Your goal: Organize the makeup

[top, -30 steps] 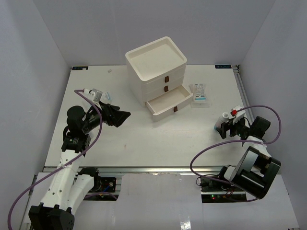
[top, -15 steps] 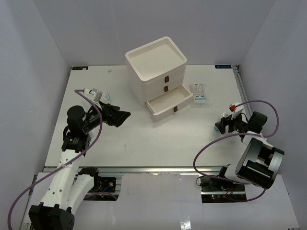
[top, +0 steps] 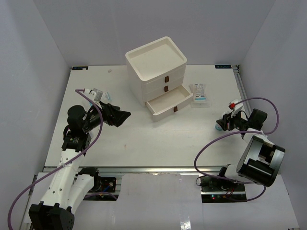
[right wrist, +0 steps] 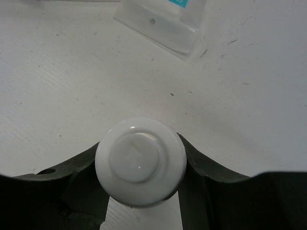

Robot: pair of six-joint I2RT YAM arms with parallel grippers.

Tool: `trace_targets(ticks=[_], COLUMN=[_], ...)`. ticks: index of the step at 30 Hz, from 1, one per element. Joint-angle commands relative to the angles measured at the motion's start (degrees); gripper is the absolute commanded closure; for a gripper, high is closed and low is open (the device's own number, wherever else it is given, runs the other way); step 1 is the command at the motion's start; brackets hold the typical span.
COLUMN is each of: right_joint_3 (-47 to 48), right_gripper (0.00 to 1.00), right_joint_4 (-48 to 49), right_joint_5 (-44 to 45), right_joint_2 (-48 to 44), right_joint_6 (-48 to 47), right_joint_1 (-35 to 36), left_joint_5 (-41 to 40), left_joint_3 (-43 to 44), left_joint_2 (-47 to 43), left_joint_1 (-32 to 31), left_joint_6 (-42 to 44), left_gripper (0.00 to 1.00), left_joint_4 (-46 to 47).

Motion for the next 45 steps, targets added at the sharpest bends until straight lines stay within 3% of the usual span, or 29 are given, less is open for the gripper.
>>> trace_targets(ticks=[1,6,13,16,25,32,35,38,40,45], right_joint_3=[3.0,8.0,19.0,24.9,39.5,43.0,42.0,41.2,40.3,39.0], right_gripper=[0.91,0.92,0.92,0.92,0.92,0.87,0.76,0.55,0.35,0.17], right_joint_4=[-5.1,-15.5,-24.6,-25.8,-19.6,-12.1,-8.8,-6.4,-5.0,-5.0], right_joint_5=[-0.6,3.3,21.0,33.8,65.8,73.5,75.0,75.9,76.1,75.5], right_joint_2=[-2.8,-8.7,-10.2,-6.0,10.7,21.4,24.7,26.5,27.0,25.7], right_joint_6=[-3.2,-8.4,-13.0,-16.6,-28.1,-35.8,-38.6,-39.9,-40.8,-40.9], right_joint_1=[0.3,4.3,23.1,35.4,59.7,65.2,66.1,66.3,66.4,67.0], left_joint_5=[0.7,0.9,0.9,0.6,-0.5,-1.4,-1.6,-1.6,-1.6,-1.8], left_joint_3=[-0.2,-0.3,-0.4,-0.4,-0.7,-0.8,-0.7,-0.7,-0.8,-0.8], left_joint_2=[-0.1,0.1,0.2,0.5,0.5,0.0,0.1,0.0,0.0,0.1], left_joint_1=[0.1,0.2,0.1,0.2,0.1,0.1,0.1,0.1,0.1,0.1], left_joint_6=[0.7,0.6,0.7,0.8,1.5,2.0,2.1,2.2,2.2,2.1], left_gripper=[0.02,0.02,0.02,0.02,0.02,0.02,0.02,0.02,0.02,0.02], left_joint_4=[0.6,0.7,0.7,0.5,-0.4,-1.1,-1.2,-1.4,-1.4,-1.6])
